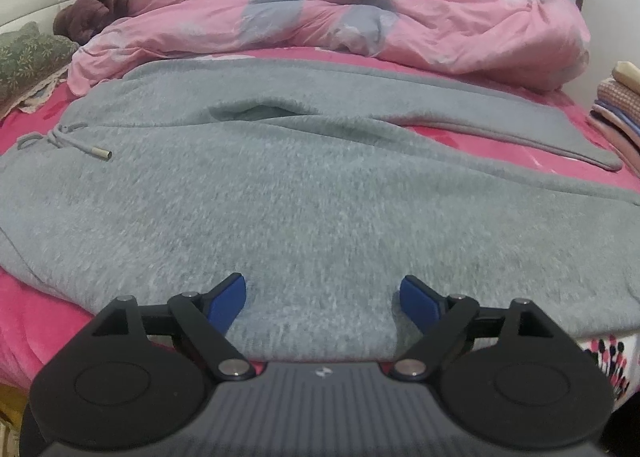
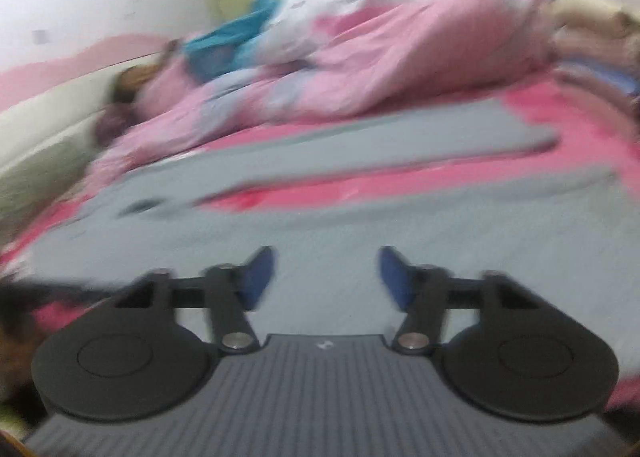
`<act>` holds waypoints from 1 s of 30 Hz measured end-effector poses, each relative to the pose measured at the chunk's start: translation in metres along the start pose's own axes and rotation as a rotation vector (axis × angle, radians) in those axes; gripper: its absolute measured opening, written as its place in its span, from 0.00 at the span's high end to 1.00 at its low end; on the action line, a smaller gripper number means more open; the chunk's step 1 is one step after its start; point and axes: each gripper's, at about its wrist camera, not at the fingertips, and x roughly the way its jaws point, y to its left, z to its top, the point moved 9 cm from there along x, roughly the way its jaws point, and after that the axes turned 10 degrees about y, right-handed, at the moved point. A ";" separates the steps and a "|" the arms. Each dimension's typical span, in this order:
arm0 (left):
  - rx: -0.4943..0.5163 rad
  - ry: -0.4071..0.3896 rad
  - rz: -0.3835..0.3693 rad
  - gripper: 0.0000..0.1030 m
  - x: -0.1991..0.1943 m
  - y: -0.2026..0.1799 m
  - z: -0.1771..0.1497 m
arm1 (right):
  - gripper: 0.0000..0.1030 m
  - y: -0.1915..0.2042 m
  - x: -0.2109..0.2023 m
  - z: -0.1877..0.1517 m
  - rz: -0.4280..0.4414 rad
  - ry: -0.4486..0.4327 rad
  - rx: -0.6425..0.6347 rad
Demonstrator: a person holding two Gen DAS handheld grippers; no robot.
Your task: Fold clothes
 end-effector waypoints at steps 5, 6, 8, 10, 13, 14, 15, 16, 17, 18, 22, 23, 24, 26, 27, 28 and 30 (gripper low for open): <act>-0.008 0.001 -0.012 0.15 -0.001 0.001 -0.001 | 0.37 -0.032 0.014 -0.050 -0.156 0.123 0.060; 0.000 0.000 -0.014 0.15 -0.001 0.001 -0.001 | 0.37 -0.025 0.000 -0.063 -0.185 0.132 0.000; 0.025 -0.001 -0.012 0.15 0.000 0.000 -0.002 | 0.31 -0.017 -0.025 -0.081 -0.216 0.171 -0.044; 0.049 -0.001 -0.002 0.15 -0.001 -0.001 -0.002 | 0.31 -0.014 -0.039 -0.086 -0.186 0.217 0.006; 0.055 -0.044 0.056 0.21 -0.015 -0.002 0.001 | 0.31 -0.010 -0.047 -0.067 -0.142 0.151 0.070; 0.068 -0.099 0.083 0.20 -0.027 -0.005 0.004 | 0.31 -0.007 -0.045 -0.058 -0.123 0.118 0.068; 0.093 -0.152 0.099 0.17 -0.039 -0.009 0.007 | 0.31 -0.002 -0.041 -0.049 -0.101 0.091 0.054; 0.129 -0.198 0.104 0.11 -0.048 -0.015 0.011 | 0.31 0.004 -0.035 -0.040 -0.087 0.077 0.035; 0.164 -0.227 0.110 0.10 -0.054 -0.023 0.015 | 0.31 0.010 -0.026 -0.034 -0.076 0.072 0.014; 0.196 -0.245 0.116 0.10 -0.056 -0.030 0.020 | 0.31 0.016 -0.016 -0.028 -0.065 0.068 -0.008; 0.220 -0.231 0.085 0.12 -0.028 -0.055 0.046 | 0.32 0.039 0.027 -0.015 -0.020 0.068 -0.069; 0.206 -0.215 0.062 0.19 -0.017 -0.059 0.054 | 0.32 0.041 0.036 -0.017 -0.017 0.080 -0.074; 0.191 -0.199 0.038 0.25 -0.005 -0.064 0.061 | 0.32 0.041 0.044 -0.020 -0.021 0.098 -0.073; 0.155 -0.177 0.024 0.34 0.018 -0.070 0.076 | 0.31 0.042 0.053 -0.028 -0.028 0.120 -0.079; 0.143 -0.165 0.029 0.34 0.029 -0.071 0.081 | 0.31 0.043 0.053 -0.033 -0.030 0.113 -0.090; 0.142 -0.136 0.040 0.36 0.042 -0.072 0.083 | 0.29 0.045 0.051 -0.037 -0.032 0.107 -0.116; 0.156 -0.074 0.069 0.43 0.062 -0.074 0.079 | 0.26 0.048 0.049 -0.041 -0.032 0.105 -0.162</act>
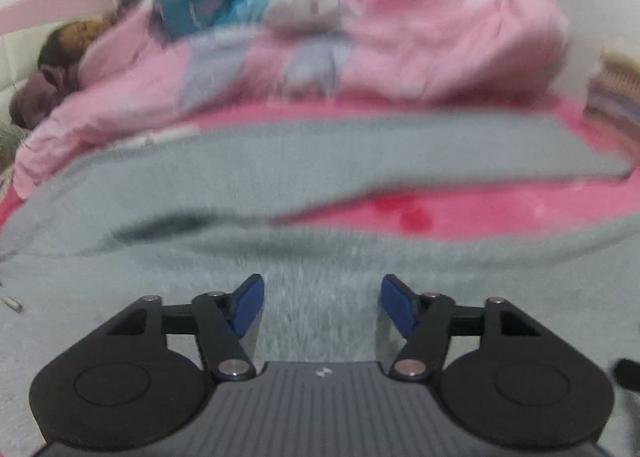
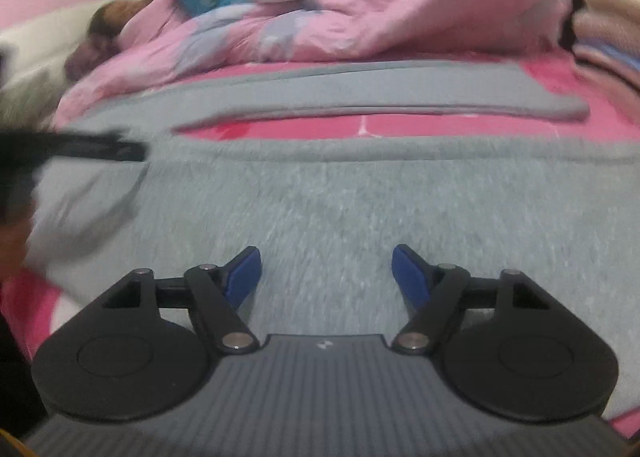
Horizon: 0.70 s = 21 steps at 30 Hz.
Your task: Fold clothes
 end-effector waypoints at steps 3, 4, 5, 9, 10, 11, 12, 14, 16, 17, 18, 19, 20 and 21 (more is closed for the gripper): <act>-0.001 -0.023 -0.009 0.43 -0.013 -0.007 -0.025 | 0.23 -0.002 -0.001 -0.001 0.026 -0.003 0.003; -0.007 -0.033 -0.020 0.42 -0.021 -0.008 -0.036 | 0.22 -0.002 0.000 0.000 0.033 -0.002 0.006; -0.012 -0.043 -0.031 0.41 -0.029 -0.009 -0.047 | 0.18 -0.001 0.001 0.000 0.037 -0.001 0.007; -0.068 -0.048 -0.064 0.40 -0.067 0.004 -0.086 | 0.12 0.005 0.006 0.001 0.027 0.006 -0.017; -0.089 -0.045 -0.069 0.40 -0.076 0.011 -0.092 | 0.12 0.006 0.007 0.001 0.021 0.009 -0.022; -0.110 -0.041 -0.074 0.40 -0.085 0.017 -0.098 | 0.11 0.006 0.007 0.002 0.021 0.011 -0.021; -0.140 -0.048 -0.072 0.40 -0.093 0.027 -0.101 | 0.11 0.006 0.007 0.002 0.024 0.012 -0.016; -0.213 -0.083 -0.053 0.37 -0.107 0.054 -0.096 | 0.11 0.005 0.007 0.003 0.032 0.011 -0.003; -0.281 -0.106 -0.014 0.35 -0.109 0.083 -0.086 | 0.10 0.006 0.007 0.003 0.033 0.012 0.005; -0.310 -0.090 0.008 0.32 -0.103 0.095 -0.082 | 0.08 0.006 0.008 0.003 0.033 0.013 0.004; -0.334 -0.050 0.033 0.32 -0.094 0.106 -0.080 | 0.07 0.007 0.008 0.002 0.032 0.014 0.002; -0.356 -0.002 0.058 0.34 -0.084 0.116 -0.080 | 0.07 0.008 0.008 0.002 0.028 0.018 -0.005; -0.377 0.051 0.085 0.37 -0.073 0.123 -0.083 | 0.07 0.010 0.007 0.000 0.020 0.022 -0.015; -0.384 0.077 0.098 0.36 -0.068 0.127 -0.084 | 0.07 0.011 0.004 -0.002 0.013 0.029 -0.026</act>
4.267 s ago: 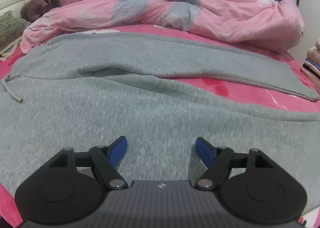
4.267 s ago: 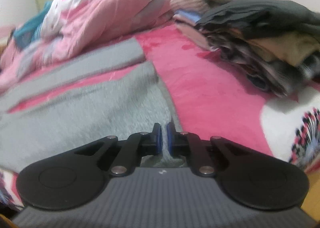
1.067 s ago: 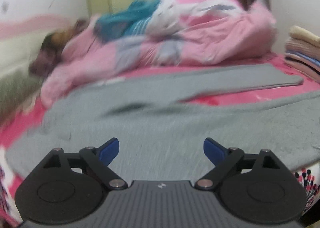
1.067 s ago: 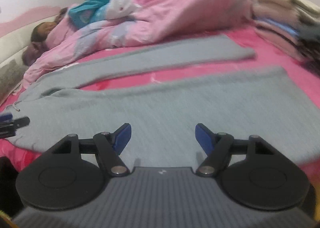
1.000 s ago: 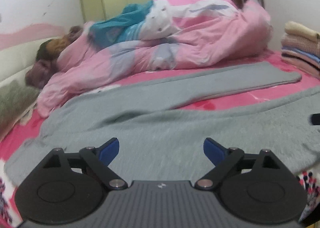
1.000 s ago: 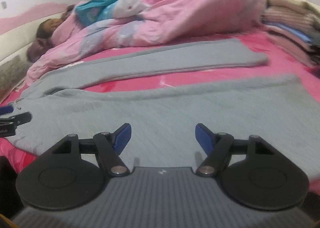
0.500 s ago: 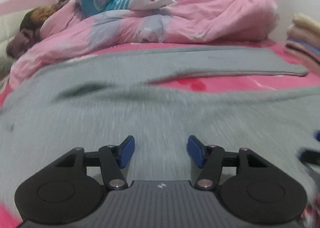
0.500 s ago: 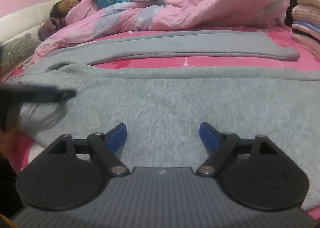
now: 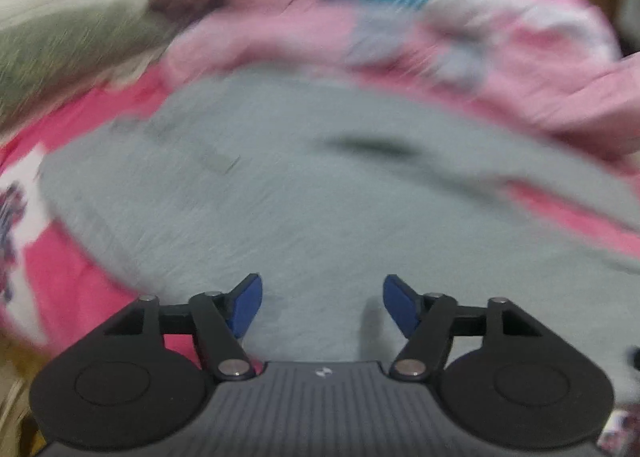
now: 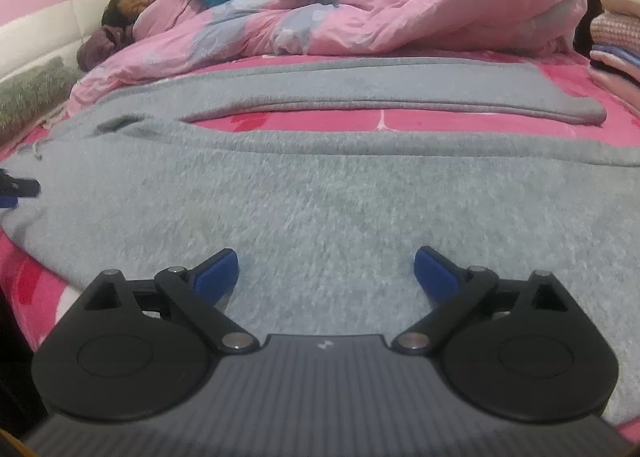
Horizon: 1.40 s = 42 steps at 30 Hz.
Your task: Fold clothes
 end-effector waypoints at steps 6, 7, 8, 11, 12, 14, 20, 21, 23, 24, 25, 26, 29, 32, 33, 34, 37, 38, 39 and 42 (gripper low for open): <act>0.031 0.025 0.015 0.19 -0.002 -0.013 0.004 | 0.07 -0.012 -0.041 -0.016 0.076 0.069 0.112; 0.037 0.032 0.024 0.16 -0.001 -0.015 0.003 | 0.07 -0.019 -0.048 -0.011 0.116 0.074 0.187; 0.039 0.040 0.031 0.15 0.000 -0.016 0.003 | 0.07 -0.026 -0.052 -0.002 0.152 0.066 0.254; 0.036 0.063 0.047 0.13 0.002 -0.018 0.003 | 0.07 -0.035 -0.046 0.022 0.143 0.026 0.296; 0.030 0.069 0.049 0.13 0.002 -0.018 0.003 | 0.07 -0.034 -0.037 0.024 0.105 0.031 0.273; 0.022 0.075 0.053 0.12 0.001 -0.019 0.002 | 0.07 -0.032 -0.018 0.030 0.028 0.042 0.227; 0.018 0.091 0.071 0.08 0.004 -0.022 0.003 | 0.06 -0.004 0.006 0.001 -0.197 0.003 -0.037; 0.019 0.093 0.073 0.08 0.005 -0.023 0.003 | 0.06 -0.004 0.001 -0.004 -0.182 0.003 -0.016; 0.020 0.096 0.079 0.06 0.006 -0.024 0.003 | 0.06 -0.006 -0.006 -0.011 -0.144 0.003 0.013; 0.022 0.098 0.083 0.06 0.006 -0.024 0.003 | 0.06 -0.007 -0.010 -0.013 -0.136 0.004 0.011; 0.025 0.102 0.087 0.06 0.006 -0.025 0.003 | 0.05 -0.008 -0.013 -0.016 -0.130 0.004 0.007; 0.026 0.105 0.089 0.05 0.007 -0.026 0.003 | 0.05 -0.008 -0.017 -0.019 -0.128 0.008 0.005; 0.028 0.115 0.089 0.05 0.007 -0.026 0.003 | 0.05 -0.008 -0.029 -0.017 -0.123 0.046 0.019; 0.024 0.119 0.086 0.04 0.007 -0.026 0.004 | 0.04 -0.013 -0.035 0.002 -0.108 0.017 0.061; 0.024 0.121 0.086 0.04 0.007 -0.026 0.003 | 0.04 -0.015 -0.035 0.009 -0.110 0.004 0.068; 0.025 0.122 0.087 0.04 0.007 -0.026 0.003 | 0.04 -0.017 -0.034 0.017 -0.118 -0.008 0.069; 0.029 0.125 0.089 0.03 0.007 -0.027 0.003 | 0.01 -0.022 -0.015 0.029 -0.164 -0.001 0.072; 0.031 0.125 0.089 0.03 0.007 -0.027 0.003 | 0.01 -0.024 -0.004 0.025 -0.175 0.030 0.078; 0.032 0.125 0.089 0.02 0.007 -0.027 0.003 | 0.01 -0.024 0.005 0.019 -0.188 0.049 0.078; 0.030 0.127 0.090 0.02 0.008 -0.027 0.003 | 0.01 -0.017 0.012 0.006 -0.238 0.014 0.036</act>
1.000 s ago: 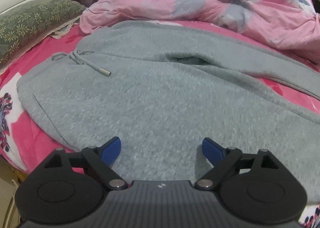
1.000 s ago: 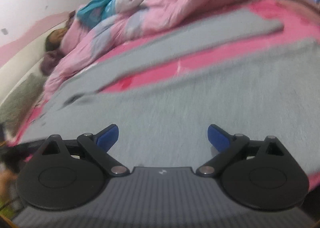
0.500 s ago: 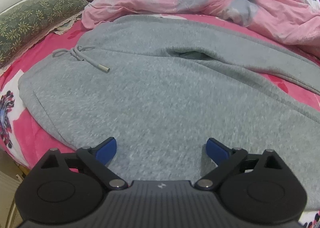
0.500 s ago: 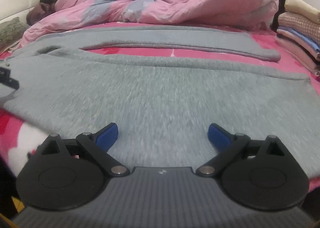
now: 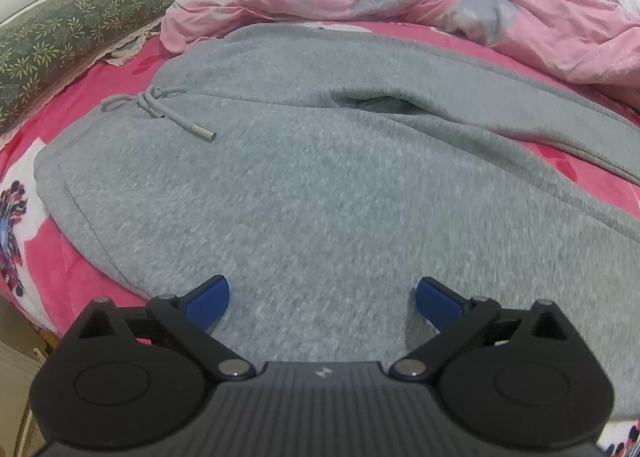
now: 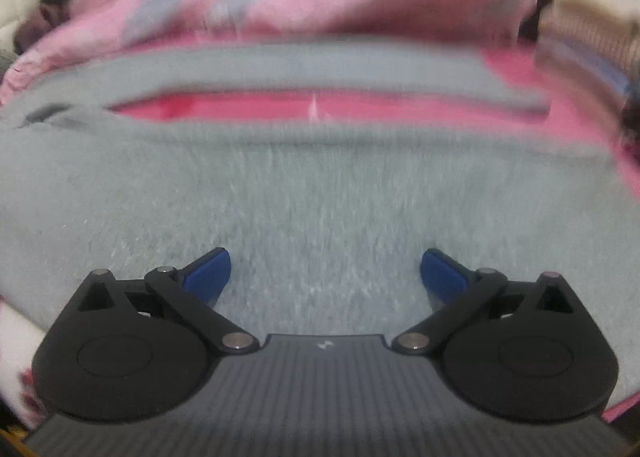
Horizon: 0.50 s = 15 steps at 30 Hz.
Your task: Fold clothes
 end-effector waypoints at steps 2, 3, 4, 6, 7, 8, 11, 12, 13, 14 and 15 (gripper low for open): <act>0.001 0.001 0.000 0.00 0.001 -0.001 0.000 | 0.01 0.000 -0.002 -0.002 0.002 -0.011 0.008; 0.002 0.001 0.001 0.00 0.001 -0.001 0.000 | 0.01 -0.002 -0.002 -0.001 0.012 -0.004 0.017; 0.003 0.001 0.002 0.00 0.001 -0.001 0.000 | 0.01 -0.003 -0.002 -0.001 0.019 0.005 0.020; 0.001 0.002 0.005 0.00 0.002 -0.001 0.000 | 0.01 -0.004 -0.002 0.000 0.023 0.025 0.016; 0.000 0.002 0.005 0.00 0.002 -0.001 0.001 | 0.01 -0.004 -0.002 0.000 0.026 0.035 0.016; -0.003 0.001 0.005 0.00 0.002 -0.001 0.001 | 0.01 -0.004 -0.002 0.001 0.030 0.043 0.017; -0.004 -0.003 0.009 0.00 0.003 -0.001 0.001 | 0.01 -0.005 0.000 0.004 0.047 0.060 0.019; -0.002 -0.005 0.009 0.00 0.003 -0.001 0.001 | 0.01 -0.005 0.001 0.004 0.051 0.062 0.019; 0.000 -0.008 0.010 0.00 0.002 -0.001 0.000 | 0.01 -0.006 0.001 0.004 0.054 0.063 0.018; 0.000 -0.011 0.011 0.00 0.000 0.000 0.000 | 0.01 -0.006 0.001 0.004 0.056 0.063 0.015; 0.001 -0.015 0.017 0.00 -0.001 0.001 -0.001 | 0.01 -0.006 0.000 0.004 0.059 0.060 0.009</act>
